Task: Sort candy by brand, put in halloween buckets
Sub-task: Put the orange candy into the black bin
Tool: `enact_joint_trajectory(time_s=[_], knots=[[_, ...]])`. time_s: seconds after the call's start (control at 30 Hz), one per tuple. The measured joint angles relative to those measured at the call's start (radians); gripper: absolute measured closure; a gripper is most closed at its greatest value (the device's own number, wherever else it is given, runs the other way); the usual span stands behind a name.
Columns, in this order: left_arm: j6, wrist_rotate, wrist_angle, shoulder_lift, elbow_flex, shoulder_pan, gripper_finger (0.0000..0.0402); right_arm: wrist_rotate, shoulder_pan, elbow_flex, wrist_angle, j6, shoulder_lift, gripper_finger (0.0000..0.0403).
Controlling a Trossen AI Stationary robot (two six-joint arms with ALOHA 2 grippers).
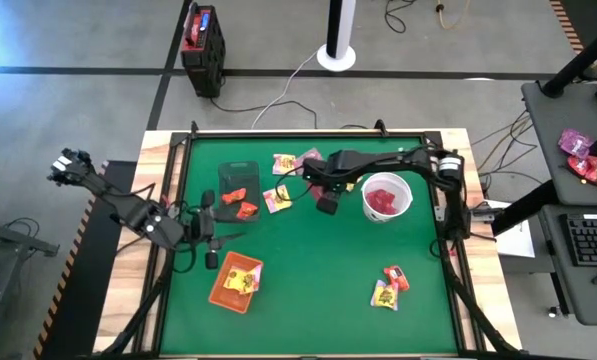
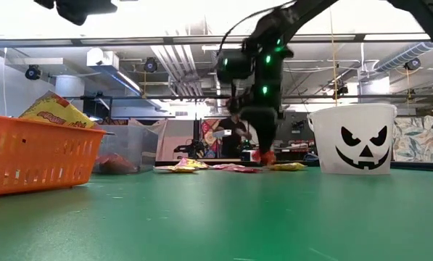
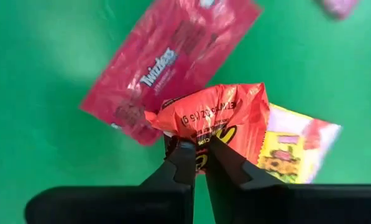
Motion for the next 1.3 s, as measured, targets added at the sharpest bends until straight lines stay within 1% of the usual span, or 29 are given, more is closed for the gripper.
enact_joint_trajectory(time_s=[0.1,0.17,0.23,0.37,0.43,0.53,0.6,0.67,0.77,0.83,0.97,1.03,1.17,1.23,1.3], knots=[[0.0,0.0,0.006,0.014,-0.01,0.001,0.0279,-0.092,0.022,-0.001,0.018,0.0,-0.074,0.0389],[0.0,0.0,0.02,0.032,-0.016,0.001,0.0279,-0.179,0.046,-0.015,0.066,-0.001,-0.123,0.0389],[-0.003,0.0,0.047,0.061,-0.018,0.001,0.0279,-0.293,0.072,-0.04,0.154,-0.006,-0.171,0.0389],[-0.004,-0.001,0.124,0.139,-0.021,0.007,0.0278,-0.553,0.143,-0.123,0.421,-0.055,-0.248,0.039],[0.0,0.0,0.167,0.182,-0.021,0.013,0.0272,-0.658,0.178,-0.175,0.577,-0.06,-0.27,0.039],[0.031,0.001,0.268,0.254,-0.022,0.023,0.0256,-0.75,0.224,-0.235,0.776,-0.045,-0.276,0.039],[0.068,0.001,0.363,0.302,-0.022,0.026,0.0242,-0.794,0.248,-0.254,0.862,-0.045,-0.272,0.039],[0.113,0.011,0.451,0.346,-0.02,0.028,0.0227,-0.805,0.266,-0.258,0.908,-0.048,-0.26,0.039],[0.169,0.054,0.534,0.404,-0.007,0.035,0.0207,-0.805,0.281,-0.254,0.908,-0.048,-0.243,0.039],[0.187,0.07,0.55,0.436,0.005,0.039,0.0196,-0.805,0.283,-0.252,0.912,-0.057,-0.241,0.039],[0.202,0.17,0.56,0.5,0.04,0.064,0.0186,-0.805,0.286,-0.25,0.938,-0.063,-0.241,0.039],[0.202,0.193,0.566,0.532,0.064,0.079,0.0185,-0.808,0.286,-0.25,0.953,-0.063,-0.241,0.039],[0.231,0.205,0.565,0.58,0.1,0.1,0.0189,-0.823,0.286,-0.245,0.95,-0.064,-0.241,0.039],[0.257,0.216,0.564,0.59,0.113,0.099,0.0205,-0.822,0.286,-0.242,0.948,-0.064,-0.241,0.039],[0.269,0.22,0.563,0.59,0.113,0.099,0.0236,-0.817,0.284,-0.233,0.948,-0.064,-0.241,0.0389]])
